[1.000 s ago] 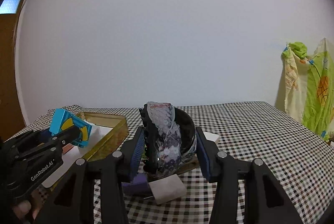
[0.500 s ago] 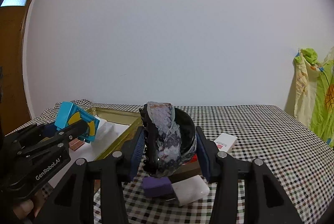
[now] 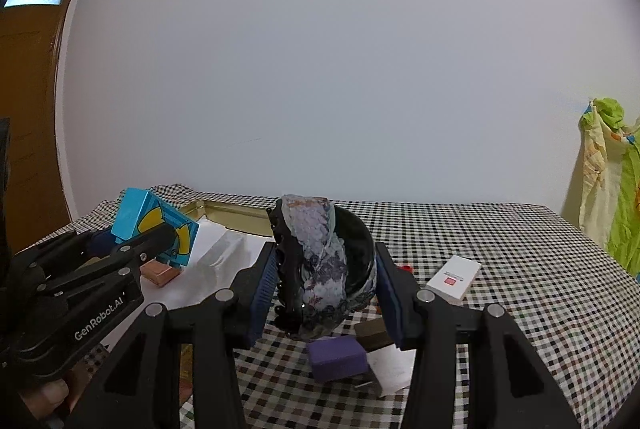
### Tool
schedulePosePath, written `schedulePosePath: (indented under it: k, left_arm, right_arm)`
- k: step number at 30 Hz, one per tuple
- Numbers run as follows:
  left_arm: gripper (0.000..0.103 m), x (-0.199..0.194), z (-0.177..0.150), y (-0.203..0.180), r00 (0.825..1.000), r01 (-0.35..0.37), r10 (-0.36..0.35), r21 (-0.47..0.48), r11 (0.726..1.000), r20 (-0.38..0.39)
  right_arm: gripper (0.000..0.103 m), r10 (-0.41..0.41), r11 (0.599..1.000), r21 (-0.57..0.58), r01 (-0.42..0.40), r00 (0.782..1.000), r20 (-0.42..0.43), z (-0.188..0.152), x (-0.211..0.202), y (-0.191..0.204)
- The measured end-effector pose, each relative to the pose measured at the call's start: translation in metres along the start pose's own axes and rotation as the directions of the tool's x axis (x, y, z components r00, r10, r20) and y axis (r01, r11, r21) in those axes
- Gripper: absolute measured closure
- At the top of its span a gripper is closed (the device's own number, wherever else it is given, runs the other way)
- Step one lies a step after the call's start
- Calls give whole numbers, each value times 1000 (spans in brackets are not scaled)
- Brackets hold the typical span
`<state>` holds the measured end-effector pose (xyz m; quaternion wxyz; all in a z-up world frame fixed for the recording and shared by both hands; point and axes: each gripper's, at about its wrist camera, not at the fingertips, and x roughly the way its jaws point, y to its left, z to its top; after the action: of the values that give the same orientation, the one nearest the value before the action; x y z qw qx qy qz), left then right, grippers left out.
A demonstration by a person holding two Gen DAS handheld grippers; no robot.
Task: Organize rigid objects
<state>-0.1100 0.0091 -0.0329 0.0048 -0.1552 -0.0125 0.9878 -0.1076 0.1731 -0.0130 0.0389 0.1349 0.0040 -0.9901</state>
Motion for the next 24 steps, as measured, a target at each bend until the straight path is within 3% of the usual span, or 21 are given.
schedulePosePath:
  k: [24]
  left_arm:
    - [73,-7,-3,34,999,-33,33,-35,999,-6]
  right_arm:
    - [54,85,995,-55,-87,996,-31,0,16,27]
